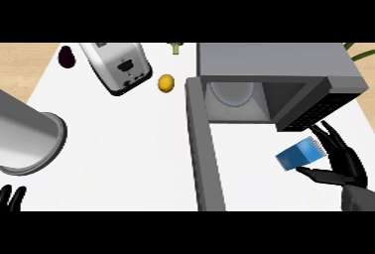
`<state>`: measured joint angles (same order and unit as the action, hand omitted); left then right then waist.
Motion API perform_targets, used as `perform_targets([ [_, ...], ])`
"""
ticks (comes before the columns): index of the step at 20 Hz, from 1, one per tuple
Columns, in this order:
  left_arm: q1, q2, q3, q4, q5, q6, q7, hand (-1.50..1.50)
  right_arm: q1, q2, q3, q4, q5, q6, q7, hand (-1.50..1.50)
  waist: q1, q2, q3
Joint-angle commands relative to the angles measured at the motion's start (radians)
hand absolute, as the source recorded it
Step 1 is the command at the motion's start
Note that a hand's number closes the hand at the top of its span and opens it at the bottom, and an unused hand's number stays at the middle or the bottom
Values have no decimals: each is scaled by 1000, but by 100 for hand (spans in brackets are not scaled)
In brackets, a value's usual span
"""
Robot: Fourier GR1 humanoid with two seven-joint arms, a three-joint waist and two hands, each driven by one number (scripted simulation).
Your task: Pick up the milk, place it into the microwave and close the microwave
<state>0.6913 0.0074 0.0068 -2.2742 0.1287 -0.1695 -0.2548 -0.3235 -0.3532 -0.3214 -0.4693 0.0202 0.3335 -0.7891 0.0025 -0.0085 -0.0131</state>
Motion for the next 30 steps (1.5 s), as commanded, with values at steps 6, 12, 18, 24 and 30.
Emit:
perform_targets([
  [6, 20, -3, 13, -29, 17, -13, 10, -150, -62, 56, -23, 53, -78, 107, 18, 150, 14, 9, 14],
  [12, -13, -7, -10, -16, 3, 32, 18, -150, -64, 79, 2, 35, -103, 203, 31, 150, 11, 10, 15],
  [18, 56, -7, -20, -56, 4, -12, -15, -150, -64, 181, 10, -55, -120, 84, -88, 150, 23, 7, 15],
  [24, 28, 0, 35, -20, 25, -2, -2, -150, -44, 198, 98, -178, -97, 116, -46, 150, 6, 2, 12],
  [30, 72, -1, 31, 3, 17, -29, -58, -150, 56, 255, 206, -366, -52, 45, 10, 150, -4, -1, 11],
])
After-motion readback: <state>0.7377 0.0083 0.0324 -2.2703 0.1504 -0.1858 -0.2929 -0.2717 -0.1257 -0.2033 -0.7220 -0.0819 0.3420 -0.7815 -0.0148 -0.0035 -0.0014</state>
